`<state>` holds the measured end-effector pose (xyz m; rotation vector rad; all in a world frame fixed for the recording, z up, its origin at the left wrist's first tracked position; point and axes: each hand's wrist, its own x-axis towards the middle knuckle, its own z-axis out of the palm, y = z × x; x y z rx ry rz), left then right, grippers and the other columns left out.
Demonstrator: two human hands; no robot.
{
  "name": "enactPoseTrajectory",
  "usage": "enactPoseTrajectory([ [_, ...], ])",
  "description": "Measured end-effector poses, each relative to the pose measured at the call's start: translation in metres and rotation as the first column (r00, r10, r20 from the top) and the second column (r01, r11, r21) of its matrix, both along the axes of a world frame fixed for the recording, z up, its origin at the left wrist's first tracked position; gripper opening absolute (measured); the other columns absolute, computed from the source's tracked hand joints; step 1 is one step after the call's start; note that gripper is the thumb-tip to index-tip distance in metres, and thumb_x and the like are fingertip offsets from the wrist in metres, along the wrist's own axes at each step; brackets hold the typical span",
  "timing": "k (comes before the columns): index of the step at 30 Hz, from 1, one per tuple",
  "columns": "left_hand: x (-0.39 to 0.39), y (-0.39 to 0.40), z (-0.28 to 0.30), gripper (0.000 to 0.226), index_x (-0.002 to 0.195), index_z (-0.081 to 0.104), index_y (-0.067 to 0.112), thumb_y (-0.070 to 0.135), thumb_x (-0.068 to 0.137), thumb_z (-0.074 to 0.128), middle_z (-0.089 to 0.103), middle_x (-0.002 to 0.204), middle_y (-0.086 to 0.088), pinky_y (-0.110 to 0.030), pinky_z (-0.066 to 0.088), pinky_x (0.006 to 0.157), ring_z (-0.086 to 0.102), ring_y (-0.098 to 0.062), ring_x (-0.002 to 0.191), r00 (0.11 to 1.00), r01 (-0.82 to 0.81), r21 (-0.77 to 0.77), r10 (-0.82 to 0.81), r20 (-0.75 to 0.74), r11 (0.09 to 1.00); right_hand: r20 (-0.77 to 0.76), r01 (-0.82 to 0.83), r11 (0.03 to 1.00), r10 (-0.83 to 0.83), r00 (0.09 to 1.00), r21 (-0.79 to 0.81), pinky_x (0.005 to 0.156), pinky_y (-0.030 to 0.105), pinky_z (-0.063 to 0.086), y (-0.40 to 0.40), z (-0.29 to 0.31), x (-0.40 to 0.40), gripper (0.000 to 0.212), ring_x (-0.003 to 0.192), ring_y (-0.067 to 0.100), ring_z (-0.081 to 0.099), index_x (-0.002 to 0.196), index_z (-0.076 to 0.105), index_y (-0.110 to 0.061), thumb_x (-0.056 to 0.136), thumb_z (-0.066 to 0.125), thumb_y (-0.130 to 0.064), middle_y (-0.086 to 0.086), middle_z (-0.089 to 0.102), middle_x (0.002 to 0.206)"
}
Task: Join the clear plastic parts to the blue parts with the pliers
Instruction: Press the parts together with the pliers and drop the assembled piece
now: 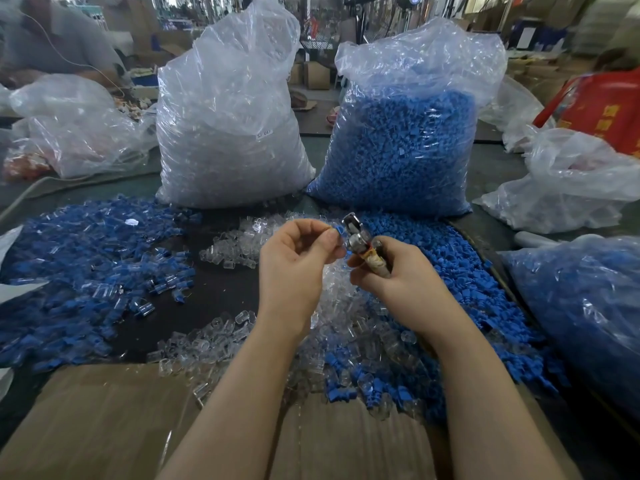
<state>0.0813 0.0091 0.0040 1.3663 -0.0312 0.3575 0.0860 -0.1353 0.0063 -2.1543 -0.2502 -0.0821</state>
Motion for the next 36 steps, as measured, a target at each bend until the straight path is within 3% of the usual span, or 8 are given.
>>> enactPoseTrajectory([
  [7,-0.002,-0.002,0.001,0.012,0.085,0.066,0.006,-0.004,0.09,0.064,0.07,0.075,-0.003,-0.017,0.054,0.067,0.068,-0.009,0.069,0.999,0.004,-0.012,-0.004,0.034,1.0,0.007,-0.022,1.0,0.022,1.0,-0.005,0.078,0.053,0.053,0.002,0.0,-0.002,0.008,0.082,0.033,0.063,0.093,0.064,-0.009,0.087,0.065,-0.015,0.01,0.068,0.084],
  [14,-0.003,-0.002,0.002,0.012,0.085,0.066,0.005,-0.006,0.089,0.063,0.07,0.072,0.002,-0.016,0.053,0.066,0.067,-0.006,0.067,0.999,0.015,-0.015,-0.014,0.029,1.0,0.046,0.002,0.997,0.001,0.999,-0.082,0.067,0.042,0.051,0.004,-0.002,-0.002,0.009,0.074,0.023,0.06,0.089,0.064,-0.016,0.087,0.058,-0.01,0.003,0.067,0.08],
  [28,-0.002,0.001,0.002,0.009,0.088,0.066,0.006,-0.002,0.09,0.063,0.071,0.073,0.003,-0.017,0.053,0.067,0.068,-0.007,0.068,0.998,0.057,-0.051,-0.059,-0.037,0.997,0.073,0.032,0.986,-0.02,0.997,-0.163,0.064,0.04,0.05,0.005,-0.004,0.002,0.007,0.07,0.021,0.058,0.089,0.063,-0.019,0.087,0.056,-0.015,0.001,0.064,0.075],
  [31,0.0,0.008,-0.001,0.005,0.09,0.068,0.007,0.003,0.089,0.065,0.074,0.077,0.0,-0.018,0.055,0.066,0.071,-0.01,0.07,0.991,0.03,-0.127,-0.046,-0.124,0.991,0.098,0.061,0.984,-0.044,0.994,-0.169,0.064,0.039,0.048,0.005,-0.006,0.004,0.004,0.072,0.021,0.057,0.09,0.061,-0.016,0.088,0.058,-0.019,0.0,0.064,0.077],
  [33,0.004,0.02,-0.002,0.006,0.093,0.069,0.008,0.006,0.087,0.067,0.076,0.08,-0.003,-0.019,0.056,0.065,0.073,-0.012,0.073,0.972,-0.083,-0.263,0.021,-0.232,0.961,0.116,0.097,0.976,-0.075,0.99,-0.197,0.06,0.036,0.045,0.001,-0.008,0.006,0.003,0.07,0.019,0.056,0.087,0.058,-0.019,0.088,0.058,-0.021,-0.002,0.062,0.075],
  [36,0.009,0.051,-0.003,0.009,0.094,0.068,0.006,0.007,0.085,0.069,0.076,0.085,-0.006,-0.022,0.059,0.065,0.074,-0.011,0.072,0.91,-0.335,-0.55,0.112,-0.399,0.765,0.101,0.158,0.954,-0.136,0.986,-0.254,0.059,0.036,0.046,-0.008,-0.01,0.009,0.005,0.068,0.02,0.056,0.087,0.058,-0.02,0.089,0.056,-0.024,-0.002,0.061,0.075],
])
